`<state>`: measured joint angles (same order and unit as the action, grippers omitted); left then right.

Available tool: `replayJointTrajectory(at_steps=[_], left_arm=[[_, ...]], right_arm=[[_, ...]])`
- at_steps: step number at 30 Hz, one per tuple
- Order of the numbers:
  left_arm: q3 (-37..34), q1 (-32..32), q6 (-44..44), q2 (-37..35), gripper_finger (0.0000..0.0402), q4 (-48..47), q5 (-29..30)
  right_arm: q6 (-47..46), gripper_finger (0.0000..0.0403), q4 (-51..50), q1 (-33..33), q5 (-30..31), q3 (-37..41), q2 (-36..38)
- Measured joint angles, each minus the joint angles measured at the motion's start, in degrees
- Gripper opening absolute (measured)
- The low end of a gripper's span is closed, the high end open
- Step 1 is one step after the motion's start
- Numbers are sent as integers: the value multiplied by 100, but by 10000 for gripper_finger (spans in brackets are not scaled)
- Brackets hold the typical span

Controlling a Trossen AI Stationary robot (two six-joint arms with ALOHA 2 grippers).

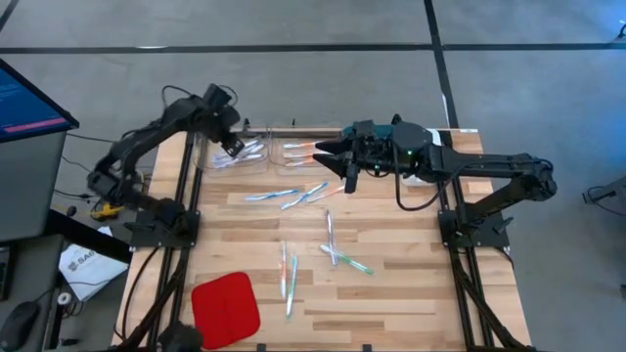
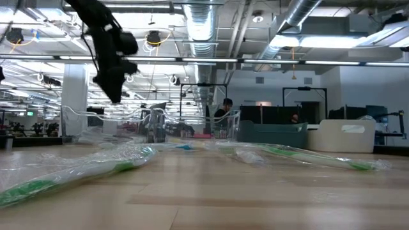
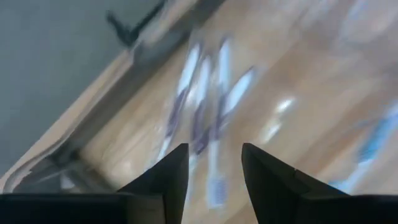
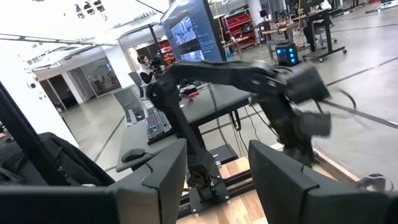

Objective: Pick & Place Toothbrushes
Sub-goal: Put the blue toothbrush into the blue bin

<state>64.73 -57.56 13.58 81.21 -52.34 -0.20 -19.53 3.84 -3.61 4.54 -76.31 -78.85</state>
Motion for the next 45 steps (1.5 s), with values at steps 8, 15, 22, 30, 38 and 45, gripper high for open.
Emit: replayJointTrajectory(at_steps=[8,15,22,30,38,45], left_arm=[[0,474,-400,-1271,136,325,-1435],[0,1630,-402,-1795,134,598,-1626],[4,2766,-850,-1764,131,913,-1625],[4,3599,-977,-1353,131,999,-1619],[4,3981,-964,-734,131,1003,-1453],[2,4237,-965,-104,131,1034,-1361]], right_arm=[[20,168,2,-97,0,0,0],[17,168,2,-259,0,0,0],[14,168,-169,-333,0,0,1],[1,168,-763,-273,-8,0,2],[0,168,-1206,-152,-20,2,2],[2,168,-1586,-88,-20,2,2]])
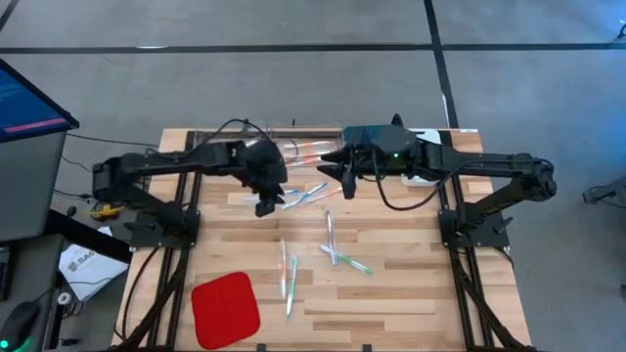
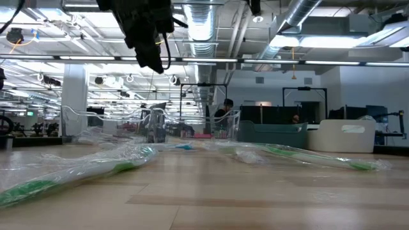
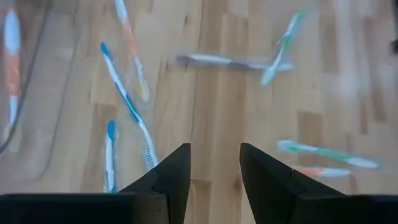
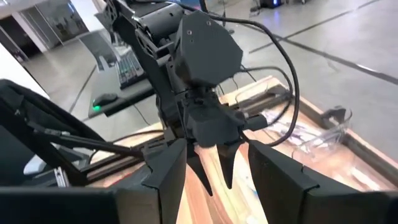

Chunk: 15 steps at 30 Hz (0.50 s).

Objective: Pick & Place Toothbrushes
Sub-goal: Put the blue toothbrush into the blue bin

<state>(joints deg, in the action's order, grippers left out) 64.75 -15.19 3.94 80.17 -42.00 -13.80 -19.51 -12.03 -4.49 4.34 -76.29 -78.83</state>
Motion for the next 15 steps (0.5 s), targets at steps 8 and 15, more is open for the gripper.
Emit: replayJointTrajectory(at_steps=[8,15], left_arm=[[0,337,23,683,131,311,1074],[0,489,9,1203,131,1247,1590]], right_arm=[[44,168,-503,-2,0,0,0],[44,168,-715,-2,0,0,0]])
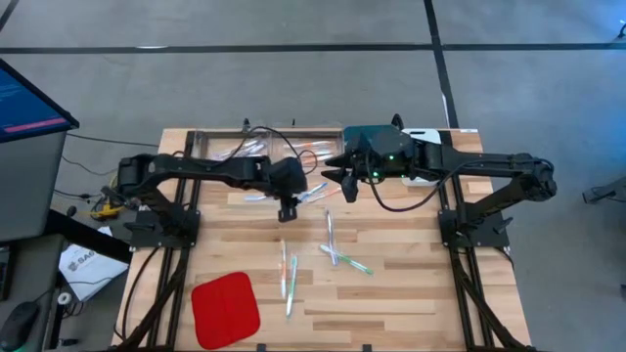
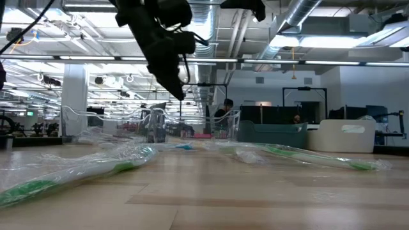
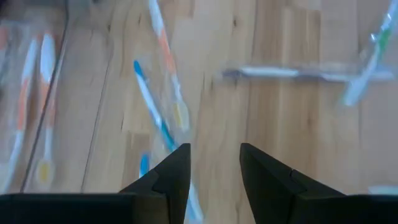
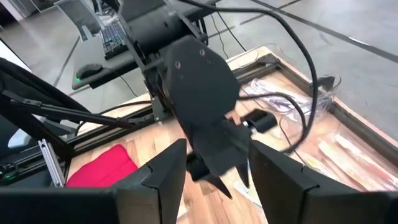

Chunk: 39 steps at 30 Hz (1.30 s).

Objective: Pick & Place Toothbrushes
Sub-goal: Put the blue toothbrush into the blue bin

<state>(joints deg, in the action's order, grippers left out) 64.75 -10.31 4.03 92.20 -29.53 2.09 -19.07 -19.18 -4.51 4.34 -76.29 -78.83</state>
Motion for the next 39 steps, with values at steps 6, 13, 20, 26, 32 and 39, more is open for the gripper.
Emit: replayJointTrajectory(at_steps=[6,13,20,26,32,39], left_arm=[[0,-2,-322,574,131,553,205],[-53,-52,-484,869,131,59,524],[-1310,-340,-284,251,131,624,435],[-2581,-402,-136,-807,131,1770,384],[-3162,-417,-33,-1577,131,2269,380],[-3346,-485,-105,-1432,131,2336,387]], right_arm=[[0,168,-11,41,0,0,0],[-31,168,-14,136,0,0,0],[-45,168,-35,273,-2,0,0],[-46,168,-31,269,12,0,0],[-46,168,-1,250,14,0,0],[-46,168,97,170,24,0,0]])
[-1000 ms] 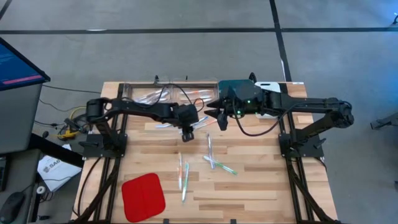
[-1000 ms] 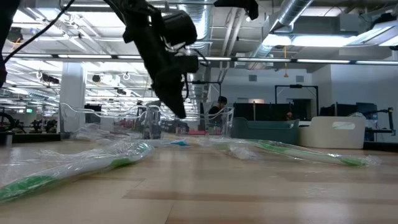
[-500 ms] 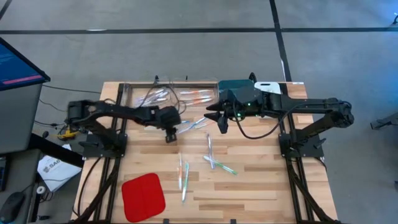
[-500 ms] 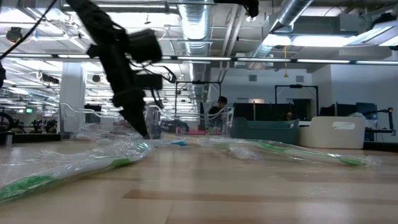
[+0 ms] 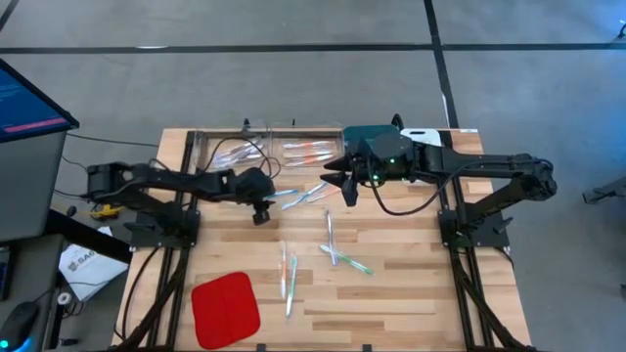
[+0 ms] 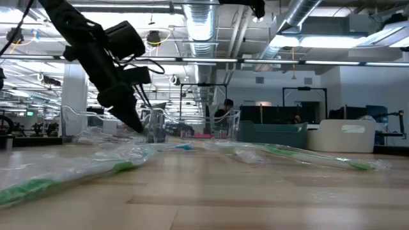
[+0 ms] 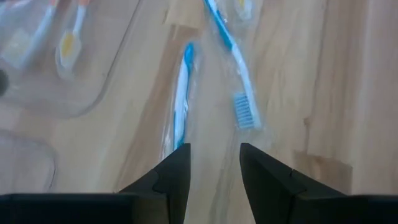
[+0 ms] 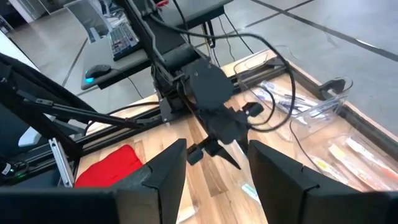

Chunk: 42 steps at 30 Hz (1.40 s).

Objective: Pick & Place Toothbrushes
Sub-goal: Put the blue toothbrush into the blue bin

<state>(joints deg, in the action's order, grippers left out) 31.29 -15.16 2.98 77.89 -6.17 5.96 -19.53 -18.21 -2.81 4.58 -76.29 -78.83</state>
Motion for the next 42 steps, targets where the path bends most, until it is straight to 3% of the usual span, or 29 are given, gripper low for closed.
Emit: replayJointTrajectory(at_steps=[7,37,42], left_arm=[[13,-35,-187,250,131,274,470],[26,-463,-201,514,131,413,-22],[29,-170,-1038,471,131,419,182]], right_arm=[[-2,168,52,4,0,0,0],[-2,168,71,2,0,0,0],[-2,168,69,2,0,0,0]])
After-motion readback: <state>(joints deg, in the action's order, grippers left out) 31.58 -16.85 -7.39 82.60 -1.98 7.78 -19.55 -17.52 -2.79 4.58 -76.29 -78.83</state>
